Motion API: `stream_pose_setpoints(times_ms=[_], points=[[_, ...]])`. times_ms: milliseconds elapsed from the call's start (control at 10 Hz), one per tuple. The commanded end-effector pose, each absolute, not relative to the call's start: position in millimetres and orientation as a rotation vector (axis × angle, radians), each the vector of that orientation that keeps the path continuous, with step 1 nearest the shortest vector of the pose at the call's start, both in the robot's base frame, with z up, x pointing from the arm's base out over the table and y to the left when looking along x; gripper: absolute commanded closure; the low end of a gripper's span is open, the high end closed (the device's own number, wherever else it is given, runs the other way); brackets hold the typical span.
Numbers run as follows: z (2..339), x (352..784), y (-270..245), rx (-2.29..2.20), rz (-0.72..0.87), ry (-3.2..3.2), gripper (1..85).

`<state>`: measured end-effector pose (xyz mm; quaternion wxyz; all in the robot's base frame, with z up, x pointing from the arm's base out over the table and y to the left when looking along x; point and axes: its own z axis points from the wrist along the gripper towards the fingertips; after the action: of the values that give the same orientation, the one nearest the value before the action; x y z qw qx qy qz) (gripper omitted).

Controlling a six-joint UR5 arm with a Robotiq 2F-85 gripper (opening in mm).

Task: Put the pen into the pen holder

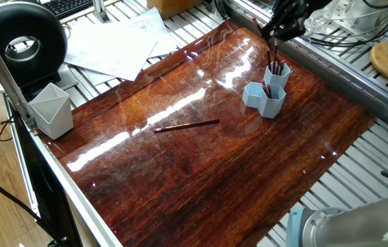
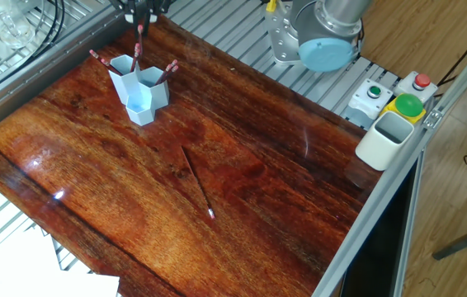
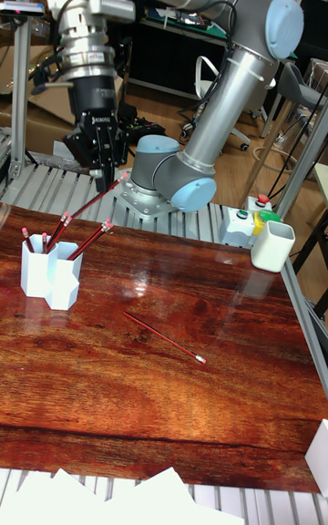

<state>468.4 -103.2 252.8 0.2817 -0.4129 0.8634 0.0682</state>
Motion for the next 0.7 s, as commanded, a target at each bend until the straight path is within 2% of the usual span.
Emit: stream_pose_setpoints(times_ms=[0,600], points=[[240.5,476.0,-101.9,-1.105,0.172,2.257,84.7],[231.0,475.8,-100.6,-1.098,0.172,2.238,84.7]])
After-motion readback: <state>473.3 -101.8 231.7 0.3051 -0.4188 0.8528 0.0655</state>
